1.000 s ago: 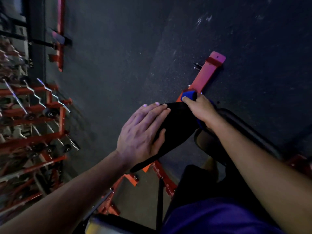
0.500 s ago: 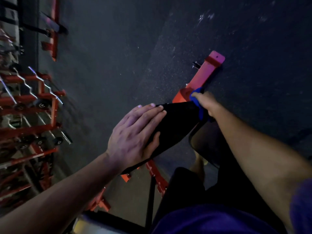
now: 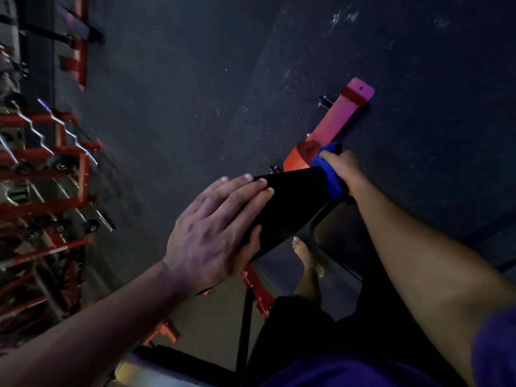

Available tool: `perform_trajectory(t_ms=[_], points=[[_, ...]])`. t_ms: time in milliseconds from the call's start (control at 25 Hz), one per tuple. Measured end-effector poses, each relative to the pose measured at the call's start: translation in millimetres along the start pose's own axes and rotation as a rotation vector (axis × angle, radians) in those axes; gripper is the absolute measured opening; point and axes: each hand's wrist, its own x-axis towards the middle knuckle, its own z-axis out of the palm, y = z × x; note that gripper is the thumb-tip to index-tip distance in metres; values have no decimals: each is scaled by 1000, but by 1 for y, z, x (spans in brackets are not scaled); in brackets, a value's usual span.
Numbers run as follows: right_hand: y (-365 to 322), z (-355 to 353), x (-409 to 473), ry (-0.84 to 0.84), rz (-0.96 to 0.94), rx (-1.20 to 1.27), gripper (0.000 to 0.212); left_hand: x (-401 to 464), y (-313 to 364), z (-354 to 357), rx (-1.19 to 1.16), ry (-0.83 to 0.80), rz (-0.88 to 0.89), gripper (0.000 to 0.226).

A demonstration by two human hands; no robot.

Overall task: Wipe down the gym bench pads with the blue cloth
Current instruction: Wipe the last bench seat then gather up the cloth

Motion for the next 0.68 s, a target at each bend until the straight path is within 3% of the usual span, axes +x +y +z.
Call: perform_trajectory(t_ms=[240,440,560,680], points=[[14,-15,0,34,89,230,43,-1,2,1,-23,34,-5,46],[30,-29,-49,224,3,398,43,-6,-2,5,-53,98,15,48],[43,-27,-88,261,-75,447,34,-7,-5,6,-54,114,43,50],[78,-19,-109,304,-153,590,41,-11,-10,10,-51,159,95,52]])
